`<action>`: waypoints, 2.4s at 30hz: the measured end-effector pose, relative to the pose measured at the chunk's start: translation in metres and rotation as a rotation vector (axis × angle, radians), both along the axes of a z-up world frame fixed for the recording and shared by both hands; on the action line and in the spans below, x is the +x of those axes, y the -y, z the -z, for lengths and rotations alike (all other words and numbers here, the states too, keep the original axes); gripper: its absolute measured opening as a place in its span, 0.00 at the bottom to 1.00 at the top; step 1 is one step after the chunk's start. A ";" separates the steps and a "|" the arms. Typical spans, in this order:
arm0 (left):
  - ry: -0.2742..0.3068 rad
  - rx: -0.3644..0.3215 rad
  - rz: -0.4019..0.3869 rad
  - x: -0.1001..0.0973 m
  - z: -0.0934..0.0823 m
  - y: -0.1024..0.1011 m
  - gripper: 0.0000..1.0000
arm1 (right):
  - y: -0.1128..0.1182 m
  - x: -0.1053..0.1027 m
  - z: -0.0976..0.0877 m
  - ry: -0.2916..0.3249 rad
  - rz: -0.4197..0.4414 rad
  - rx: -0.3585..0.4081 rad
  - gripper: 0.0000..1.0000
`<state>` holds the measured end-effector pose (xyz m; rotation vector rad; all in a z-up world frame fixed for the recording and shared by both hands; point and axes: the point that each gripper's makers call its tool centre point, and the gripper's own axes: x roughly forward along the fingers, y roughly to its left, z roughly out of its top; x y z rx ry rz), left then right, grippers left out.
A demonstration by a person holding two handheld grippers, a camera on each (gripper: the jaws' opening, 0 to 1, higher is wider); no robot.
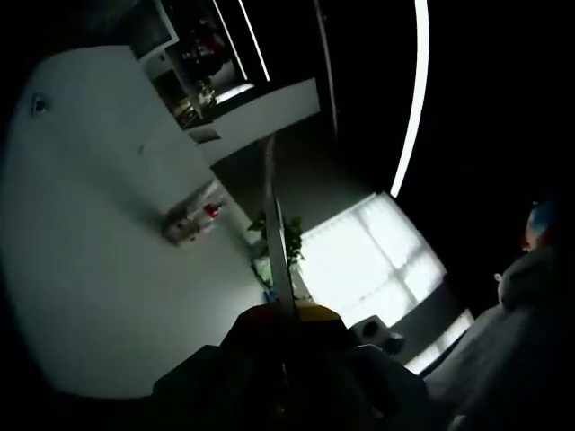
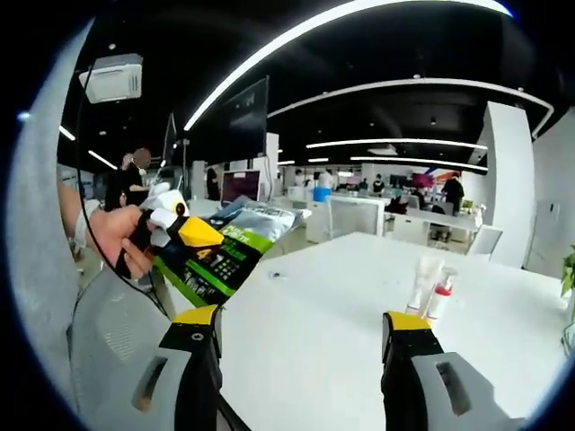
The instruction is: Arrange the skincare products in the storage area until every visible bottle or jar stands upright without overlapping.
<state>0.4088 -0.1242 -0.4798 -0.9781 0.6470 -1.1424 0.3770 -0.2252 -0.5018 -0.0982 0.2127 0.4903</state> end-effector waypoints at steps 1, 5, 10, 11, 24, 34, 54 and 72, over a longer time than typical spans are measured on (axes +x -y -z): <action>-0.007 0.001 0.002 0.000 0.001 0.000 0.00 | 0.001 0.000 0.001 -0.001 0.005 -0.006 0.69; -0.042 -0.002 -0.006 0.006 0.003 -0.001 0.00 | 0.007 0.000 0.001 0.011 0.033 -0.029 0.68; -0.043 0.019 -0.003 0.016 0.001 0.004 0.00 | 0.005 -0.001 0.003 0.009 0.025 -0.048 0.66; -0.038 0.025 0.000 0.021 0.001 0.005 0.00 | 0.004 -0.001 0.004 0.009 0.022 -0.054 0.66; 0.003 0.017 0.007 0.084 -0.022 0.018 0.00 | 0.006 0.001 0.011 -0.021 0.023 -0.082 0.60; 0.014 -0.010 0.001 0.138 -0.037 0.029 0.00 | 0.007 0.002 0.017 -0.049 0.021 -0.087 0.58; -0.042 -0.011 0.009 0.188 -0.024 0.049 0.00 | 0.009 0.004 0.027 -0.100 0.025 -0.101 0.56; -0.141 0.047 0.047 0.236 0.029 0.078 0.00 | 0.014 0.005 0.039 -0.154 0.045 -0.121 0.51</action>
